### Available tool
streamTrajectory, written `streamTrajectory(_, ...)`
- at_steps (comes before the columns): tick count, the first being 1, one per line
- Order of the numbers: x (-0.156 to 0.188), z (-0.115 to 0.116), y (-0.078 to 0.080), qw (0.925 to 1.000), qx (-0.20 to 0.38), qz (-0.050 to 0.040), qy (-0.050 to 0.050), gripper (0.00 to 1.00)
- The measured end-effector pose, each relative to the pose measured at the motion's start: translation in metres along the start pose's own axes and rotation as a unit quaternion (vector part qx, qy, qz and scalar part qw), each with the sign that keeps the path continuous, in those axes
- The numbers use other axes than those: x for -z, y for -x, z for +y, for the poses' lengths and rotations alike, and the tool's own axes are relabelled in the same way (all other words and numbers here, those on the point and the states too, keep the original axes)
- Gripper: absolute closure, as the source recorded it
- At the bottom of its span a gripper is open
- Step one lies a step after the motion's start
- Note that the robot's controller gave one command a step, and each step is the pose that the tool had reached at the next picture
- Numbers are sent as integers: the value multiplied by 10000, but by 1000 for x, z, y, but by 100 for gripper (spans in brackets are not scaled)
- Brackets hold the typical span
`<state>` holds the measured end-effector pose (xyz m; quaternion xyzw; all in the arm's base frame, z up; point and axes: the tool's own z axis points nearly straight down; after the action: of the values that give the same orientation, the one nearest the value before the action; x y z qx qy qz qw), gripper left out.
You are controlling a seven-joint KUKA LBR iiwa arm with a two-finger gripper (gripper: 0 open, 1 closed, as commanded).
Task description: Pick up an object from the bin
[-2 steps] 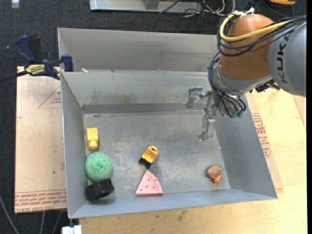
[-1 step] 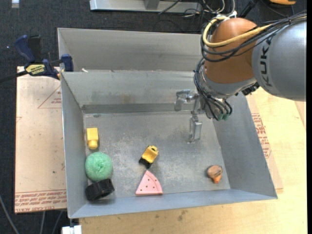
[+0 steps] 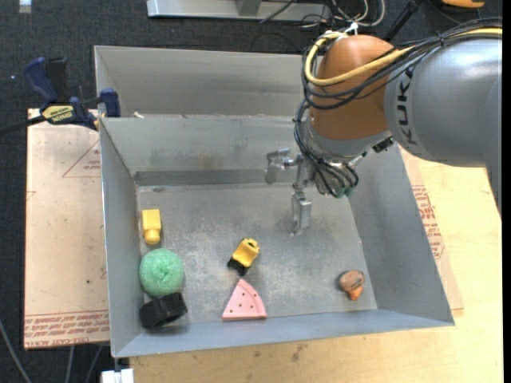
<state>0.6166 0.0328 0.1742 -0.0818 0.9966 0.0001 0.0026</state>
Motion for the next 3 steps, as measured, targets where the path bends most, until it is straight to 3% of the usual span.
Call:
streamTrajectory(1,-39,33,39,9967,810,-13,5,0)
streamTrajectory(2,-64,57,-1,9918,1281,10,9,0)
streamTrajectory(3,-46,57,-21,9854,1702,30,17,0)
